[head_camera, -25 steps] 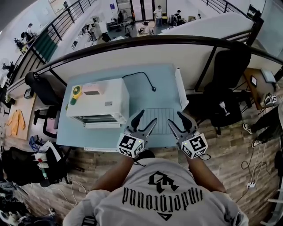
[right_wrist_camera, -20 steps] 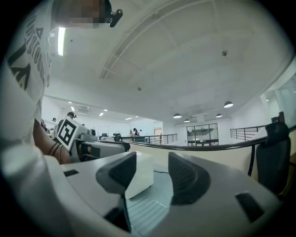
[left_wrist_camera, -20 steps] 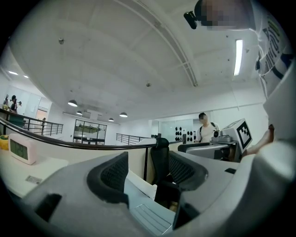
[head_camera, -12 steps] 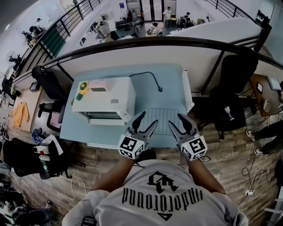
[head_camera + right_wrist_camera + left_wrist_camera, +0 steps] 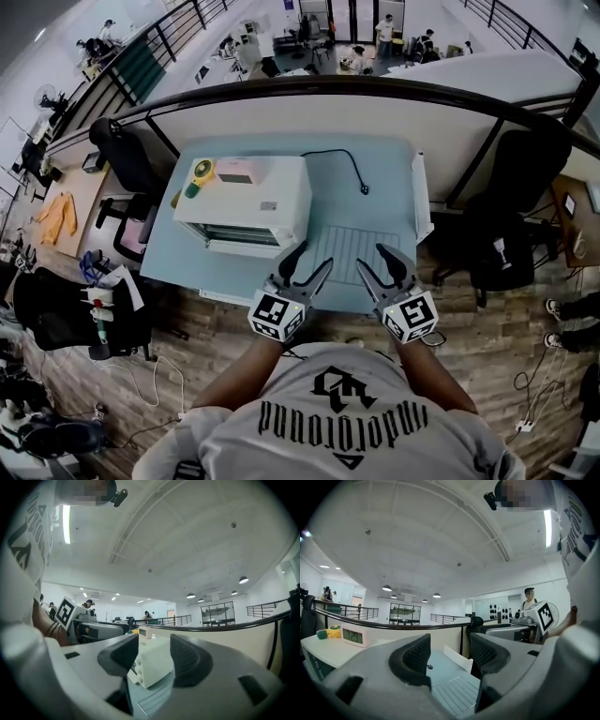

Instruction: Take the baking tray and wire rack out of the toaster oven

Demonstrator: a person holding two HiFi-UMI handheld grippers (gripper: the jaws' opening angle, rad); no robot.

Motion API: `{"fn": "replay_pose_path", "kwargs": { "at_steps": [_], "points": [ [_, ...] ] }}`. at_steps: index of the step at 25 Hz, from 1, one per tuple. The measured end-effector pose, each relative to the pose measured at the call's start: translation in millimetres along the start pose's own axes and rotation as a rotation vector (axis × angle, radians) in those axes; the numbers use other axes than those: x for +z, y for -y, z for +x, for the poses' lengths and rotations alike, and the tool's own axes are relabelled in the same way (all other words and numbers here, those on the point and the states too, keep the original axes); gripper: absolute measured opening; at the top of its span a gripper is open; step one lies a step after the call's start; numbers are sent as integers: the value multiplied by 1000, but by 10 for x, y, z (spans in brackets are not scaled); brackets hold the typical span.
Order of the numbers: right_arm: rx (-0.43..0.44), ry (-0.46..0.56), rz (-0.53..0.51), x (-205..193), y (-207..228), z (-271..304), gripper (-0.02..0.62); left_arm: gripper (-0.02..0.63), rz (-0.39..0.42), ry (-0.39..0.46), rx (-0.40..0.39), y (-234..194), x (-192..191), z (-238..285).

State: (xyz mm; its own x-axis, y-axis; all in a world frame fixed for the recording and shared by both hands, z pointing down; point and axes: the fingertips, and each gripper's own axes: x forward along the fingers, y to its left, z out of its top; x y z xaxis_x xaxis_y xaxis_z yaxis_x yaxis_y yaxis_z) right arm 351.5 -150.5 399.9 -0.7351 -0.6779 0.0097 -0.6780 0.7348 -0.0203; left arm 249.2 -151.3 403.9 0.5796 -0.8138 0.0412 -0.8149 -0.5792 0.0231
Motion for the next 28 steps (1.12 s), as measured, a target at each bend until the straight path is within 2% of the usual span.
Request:
{"fn": "replay_pose_path", "kwargs": {
  "at_steps": [10, 28],
  "points": [
    [10, -1, -3, -9, -384, 450, 195, 270, 4, -2, 1, -452, -37, -315],
    [-43, -11, 0, -38, -1546, 1882, 192, 270, -2, 3, -61, -2007, -39, -1218]
  ]
}}
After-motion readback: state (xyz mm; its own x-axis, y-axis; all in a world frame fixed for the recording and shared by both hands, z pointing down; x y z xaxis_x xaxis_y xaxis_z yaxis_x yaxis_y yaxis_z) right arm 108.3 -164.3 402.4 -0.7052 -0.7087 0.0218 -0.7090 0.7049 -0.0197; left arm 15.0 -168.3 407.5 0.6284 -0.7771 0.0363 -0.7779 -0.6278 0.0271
